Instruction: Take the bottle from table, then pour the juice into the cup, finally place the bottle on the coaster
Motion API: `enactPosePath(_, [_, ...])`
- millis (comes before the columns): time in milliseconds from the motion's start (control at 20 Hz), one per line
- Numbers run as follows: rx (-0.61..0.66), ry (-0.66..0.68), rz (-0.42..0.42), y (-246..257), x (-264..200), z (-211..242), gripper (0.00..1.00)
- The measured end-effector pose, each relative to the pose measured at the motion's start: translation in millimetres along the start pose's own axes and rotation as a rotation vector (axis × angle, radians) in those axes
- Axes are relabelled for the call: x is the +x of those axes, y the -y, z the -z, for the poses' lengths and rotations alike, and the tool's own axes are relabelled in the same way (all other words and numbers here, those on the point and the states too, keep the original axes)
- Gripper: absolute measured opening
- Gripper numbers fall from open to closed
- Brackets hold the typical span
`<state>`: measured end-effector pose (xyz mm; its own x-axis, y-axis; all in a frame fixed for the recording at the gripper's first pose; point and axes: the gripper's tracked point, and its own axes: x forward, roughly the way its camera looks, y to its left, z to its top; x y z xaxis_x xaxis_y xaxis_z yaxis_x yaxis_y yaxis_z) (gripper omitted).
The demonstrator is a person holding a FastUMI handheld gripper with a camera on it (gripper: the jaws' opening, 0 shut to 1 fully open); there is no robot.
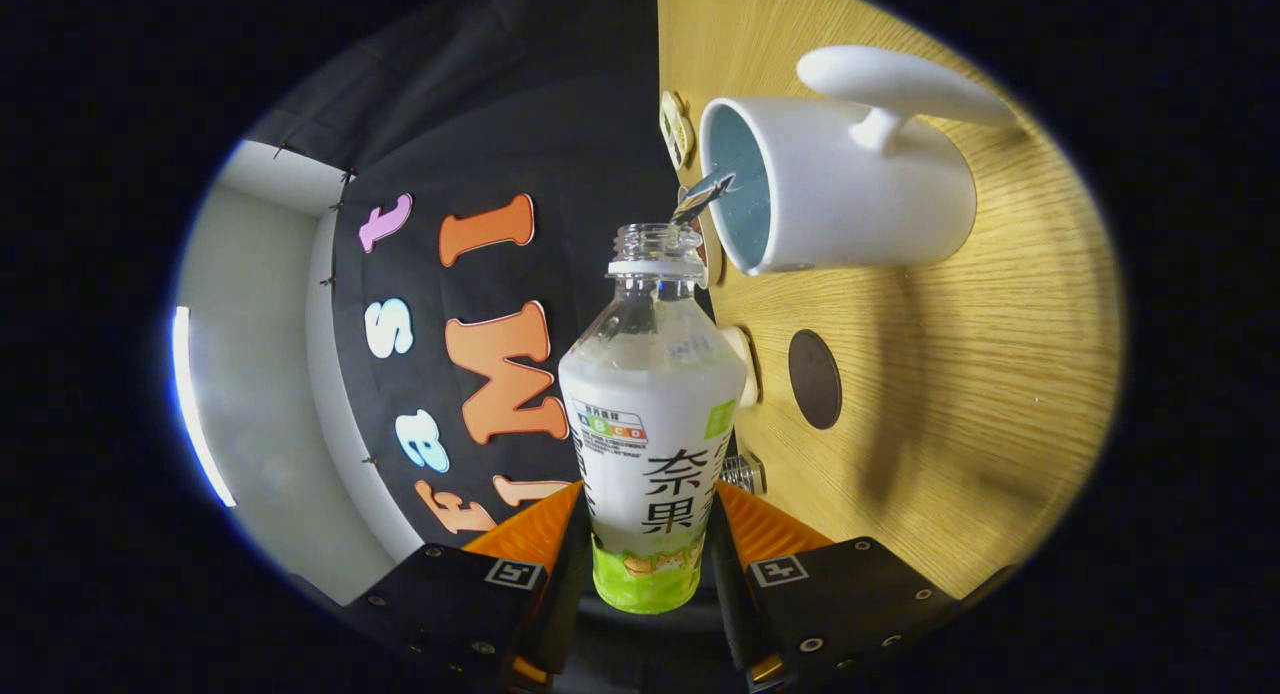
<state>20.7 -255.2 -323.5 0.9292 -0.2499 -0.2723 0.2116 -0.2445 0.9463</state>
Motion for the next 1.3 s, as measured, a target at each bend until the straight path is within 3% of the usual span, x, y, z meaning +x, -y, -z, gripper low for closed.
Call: enactPosePath(1300, [0.102,0.010,0.004,-6.8,1.7,-6.3,0.61])
